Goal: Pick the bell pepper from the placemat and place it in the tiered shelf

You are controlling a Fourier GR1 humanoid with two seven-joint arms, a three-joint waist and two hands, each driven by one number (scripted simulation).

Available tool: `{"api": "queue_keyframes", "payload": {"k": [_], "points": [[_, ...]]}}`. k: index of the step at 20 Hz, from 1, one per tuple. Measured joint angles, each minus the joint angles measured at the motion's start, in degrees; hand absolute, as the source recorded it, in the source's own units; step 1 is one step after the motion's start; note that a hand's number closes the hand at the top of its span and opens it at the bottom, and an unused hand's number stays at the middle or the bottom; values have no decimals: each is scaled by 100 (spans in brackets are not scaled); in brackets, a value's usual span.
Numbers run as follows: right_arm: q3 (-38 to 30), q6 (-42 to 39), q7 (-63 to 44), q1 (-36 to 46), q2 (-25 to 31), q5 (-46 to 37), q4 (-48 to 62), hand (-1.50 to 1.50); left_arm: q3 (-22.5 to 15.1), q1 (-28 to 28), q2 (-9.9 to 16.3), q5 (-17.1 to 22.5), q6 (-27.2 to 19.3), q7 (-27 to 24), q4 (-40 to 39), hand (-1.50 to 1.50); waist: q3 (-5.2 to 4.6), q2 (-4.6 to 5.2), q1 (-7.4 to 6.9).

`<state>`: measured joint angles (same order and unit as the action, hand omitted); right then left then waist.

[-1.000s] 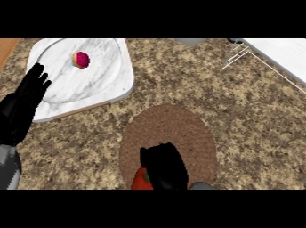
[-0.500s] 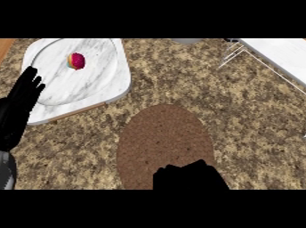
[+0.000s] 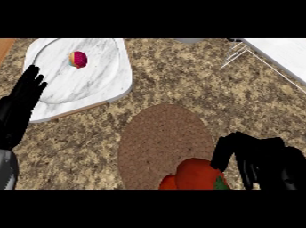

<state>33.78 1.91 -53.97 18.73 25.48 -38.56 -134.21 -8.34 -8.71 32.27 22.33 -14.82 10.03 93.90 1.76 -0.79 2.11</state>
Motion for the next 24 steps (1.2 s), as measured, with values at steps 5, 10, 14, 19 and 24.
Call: {"api": "queue_keyframes", "payload": {"k": [5, 10, 14, 19, 24], "points": [[-1118, -382, -100, 311, 321, 181, 18, 150, -71, -62, -28, -17, -15, -3, -40, 0, -2, 7, -25], [-2376, -728, -39, 478, 621, 1047, 125, 150, -113, -114, -39, -47, -50, -10, -77, 0, 1, 7, -42], [-3479, -1038, 176, 484, 953, 2069, 361, 150, -94, -131, -21, 2, -22, -30, -108, 0, -3, 11, -69], [-4783, -1339, 763, 426, 1256, 3043, 1095, 150, -127, -196, -18, -9, -33, -8, -149, 0, -7, 13, -94], [-5736, -1647, 1700, 192, 1513, 3508, 2077, 150, -126, -261, -21, 38, 30, -63, -212, 0, -8, 15, -134]]}}
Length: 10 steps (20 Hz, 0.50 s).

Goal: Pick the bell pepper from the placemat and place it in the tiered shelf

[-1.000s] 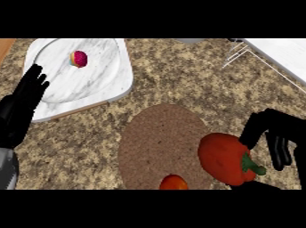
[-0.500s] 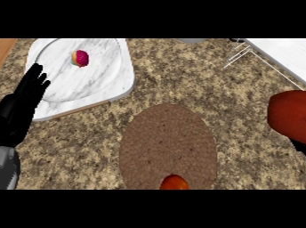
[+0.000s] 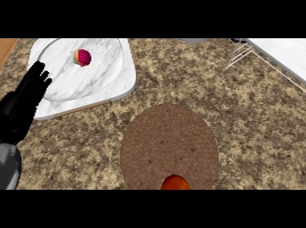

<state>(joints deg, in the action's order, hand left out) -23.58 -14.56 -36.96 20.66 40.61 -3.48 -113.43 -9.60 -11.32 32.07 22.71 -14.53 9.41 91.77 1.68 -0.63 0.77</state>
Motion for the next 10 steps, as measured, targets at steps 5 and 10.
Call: {"api": "queue_keyframes", "payload": {"k": [5, 10], "points": [[-604, -293, 992, -115, 248, 186, 1053, 150, -22, -67, -6, 19, 53, -63, -68, 0, -7, 6, -58], [-823, -424, 1812, -138, 432, 79, 1933, 150, -37, -127, -6, 44, 103, -31, -107, 0, -17, 6, -108]]}}
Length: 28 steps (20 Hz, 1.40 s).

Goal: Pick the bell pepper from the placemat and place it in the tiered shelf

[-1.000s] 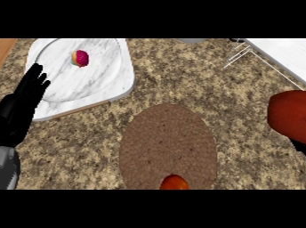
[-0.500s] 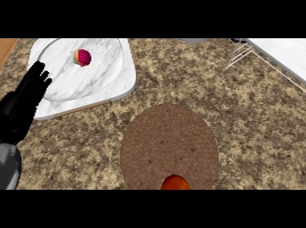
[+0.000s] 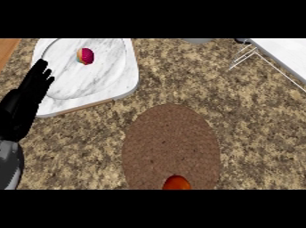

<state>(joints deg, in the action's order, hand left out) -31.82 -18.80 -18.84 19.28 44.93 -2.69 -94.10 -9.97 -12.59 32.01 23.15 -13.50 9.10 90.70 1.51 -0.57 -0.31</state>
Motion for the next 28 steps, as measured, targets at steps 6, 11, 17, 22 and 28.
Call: {"api": "queue_keyframes", "payload": {"k": [6, 11, 17, 22, 28], "points": [[-106, -69, 803, 46, 173, -151, 892, 150, -47, -110, -48, -52, 4, -29, -129, 0, 8, -10, -18], [-201, 109, 1076, 106, 269, -367, 1616, -150, -110, -126, -87, -122, -87, 6, -57, 0, -3, -4, -54], [-232, 858, 1713, 525, 219, -778, 2649, -150, -163, -247, -96, -121, -31, -18, -152, 0, -1, 12, -112], [-425, 1118, 2434, 940, 346, -731, 3484, -150, -108, -227, -59, -53, 30, -55, -185, 0, -7, 9, -127], [-592, 535, 2724, 1392, 922, -455, 4516, -150, -133, -285, -64, -58, -17, 37, -172, 0, -16, 3, -106]]}}
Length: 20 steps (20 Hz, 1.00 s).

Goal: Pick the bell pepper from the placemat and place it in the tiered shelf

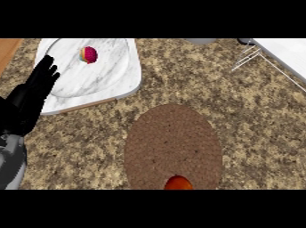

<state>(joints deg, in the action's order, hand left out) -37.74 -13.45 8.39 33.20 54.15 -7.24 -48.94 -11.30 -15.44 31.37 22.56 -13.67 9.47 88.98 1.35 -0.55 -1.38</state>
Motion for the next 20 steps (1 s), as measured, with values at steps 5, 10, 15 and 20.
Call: {"api": "queue_keyframes", "payload": {"k": [5, 10, 15, 20], "points": [[-207, -1099, -47, 22, 685, 347, 893, -150, 79, 100, 69, 63, -14, 16, 70, 0, -14, 3, 30], [-466, -1888, 341, -124, 1424, 494, 1738, -150, 11, 108, 23, 3, -90, -51, 60, 0, 0, 14, 57], [-763, -2782, 860, -375, 1985, 705, 2411, -150, 14, 167, 74, 44, -106, -52, 121, 0, 0, 18, 101], [-833, -2939, 1358, -789, 2216, 717, 2500, -150, 16, 261, 100, 82, -138, -128, 116, 0, 10, 13, 162]]}}
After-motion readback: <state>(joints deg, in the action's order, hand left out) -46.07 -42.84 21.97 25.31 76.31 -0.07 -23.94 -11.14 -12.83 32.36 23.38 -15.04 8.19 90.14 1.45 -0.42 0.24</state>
